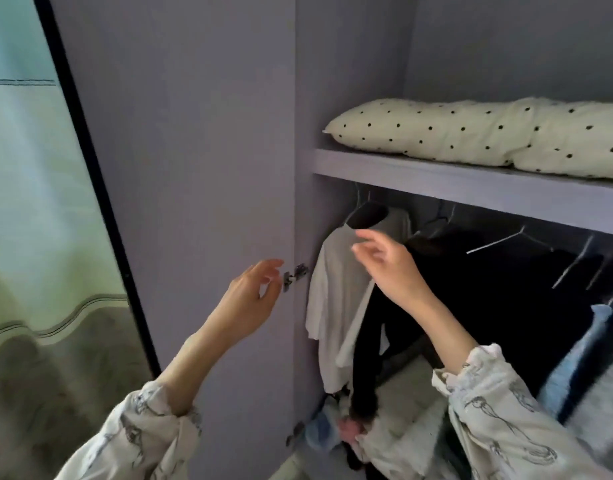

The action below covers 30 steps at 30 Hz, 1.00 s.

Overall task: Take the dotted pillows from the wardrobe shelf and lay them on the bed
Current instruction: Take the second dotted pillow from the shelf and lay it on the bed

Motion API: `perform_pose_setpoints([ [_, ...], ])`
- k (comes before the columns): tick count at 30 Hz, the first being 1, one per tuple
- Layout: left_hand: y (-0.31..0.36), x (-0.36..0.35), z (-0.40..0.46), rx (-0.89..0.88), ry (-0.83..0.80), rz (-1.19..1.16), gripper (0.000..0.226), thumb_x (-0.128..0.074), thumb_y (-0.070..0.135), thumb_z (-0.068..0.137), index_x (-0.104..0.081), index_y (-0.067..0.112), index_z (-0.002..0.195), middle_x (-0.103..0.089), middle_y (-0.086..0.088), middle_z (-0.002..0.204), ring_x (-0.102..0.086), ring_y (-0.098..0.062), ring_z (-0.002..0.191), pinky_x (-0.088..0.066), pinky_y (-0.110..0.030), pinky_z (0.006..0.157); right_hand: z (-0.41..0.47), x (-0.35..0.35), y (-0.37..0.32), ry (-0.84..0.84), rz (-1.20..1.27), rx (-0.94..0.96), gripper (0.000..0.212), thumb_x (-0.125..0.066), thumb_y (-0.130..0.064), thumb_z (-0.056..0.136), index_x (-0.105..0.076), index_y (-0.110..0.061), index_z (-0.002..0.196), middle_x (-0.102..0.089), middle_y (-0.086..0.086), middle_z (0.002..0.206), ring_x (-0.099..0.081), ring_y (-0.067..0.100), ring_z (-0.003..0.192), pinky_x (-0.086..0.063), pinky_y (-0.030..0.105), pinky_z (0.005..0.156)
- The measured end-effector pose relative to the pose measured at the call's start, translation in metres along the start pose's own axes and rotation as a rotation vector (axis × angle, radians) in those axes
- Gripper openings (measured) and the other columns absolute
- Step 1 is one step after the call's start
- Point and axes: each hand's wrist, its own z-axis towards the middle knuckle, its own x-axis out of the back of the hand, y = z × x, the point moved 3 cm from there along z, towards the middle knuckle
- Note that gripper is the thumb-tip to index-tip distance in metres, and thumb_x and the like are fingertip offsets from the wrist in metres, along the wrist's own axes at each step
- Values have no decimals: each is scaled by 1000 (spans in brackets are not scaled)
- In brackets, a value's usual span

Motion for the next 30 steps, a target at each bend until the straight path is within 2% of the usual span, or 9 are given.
perform_pose_setpoints([
  [6,38,-44,114,-255,-55,-49,32,-45,22,94,-51,19,126,-56,5,114,-55,-15,106,-40,-25,87,60,78,10,228,-174,27,32,-53,-26,91,-54,-21,122,-60,-14,93,-55,-13,80,-39,-1,69],
  [9,70,-63,167,-417,-52,-54,35,-48,21,93,-50,16,128,-55,-2,121,-54,-16,108,-37,-20,89,88,116,6,355,-317,61,32,-53,-25,91,-54,-21,122,-60,-13,97,-56,-2,90,-38,7,77],
  [12,107,-77,219,-606,-30,-26,38,-48,22,93,-47,15,130,-50,-5,128,-49,-21,115,-39,-29,95,116,148,-6,453,-424,133,33,-54,-21,90,-54,-18,123,-61,-5,107,-56,7,100,-43,24,91],
  [16,157,-83,276,-844,-9,-49,45,-48,24,92,-39,17,135,-44,-4,135,-43,-18,122,-38,-32,100,137,194,-17,604,-634,192,35,-58,-24,87,-55,-21,122,-61,-4,116,-53,11,108,-37,24,95],
  [20,191,-97,321,-1004,30,107,61,-51,39,89,-27,23,142,-37,-3,143,-35,-22,131,-28,-43,108,157,223,-7,456,-1002,64,59,-64,-35,82,-42,-23,135,-43,-1,140,-33,16,131,-20,30,109],
  [23,200,-120,353,-1009,-4,405,79,-52,58,80,-11,35,144,-25,2,151,-25,-20,137,-15,-50,112,171,233,6,381,-1242,-80,77,-65,-46,77,-27,-31,142,-26,-4,150,-19,14,139,-9,44,114],
  [25,201,-129,372,-985,-20,492,91,-57,64,72,-8,38,144,-25,2,151,-27,-21,136,-17,-50,110,176,240,13,391,-1313,-149,87,-66,-50,73,-18,-34,144,-21,-6,152,-14,14,140,-6,49,114],
  [27,204,-134,383,-980,-12,496,93,-60,63,69,-10,38,143,-33,1,146,-35,-23,130,-22,-47,106,180,244,17,385,-1385,-202,92,-67,-50,71,-13,-35,144,-20,-7,152,-14,15,139,-7,54,112],
  [30,206,-138,382,-1014,48,480,80,-60,54,71,-23,34,139,-48,0,131,-48,-25,116,-29,-43,98,184,241,17,413,-1441,-218,82,-68,-45,72,-22,-34,139,-33,-6,143,-28,20,132,-16,56,108],
])
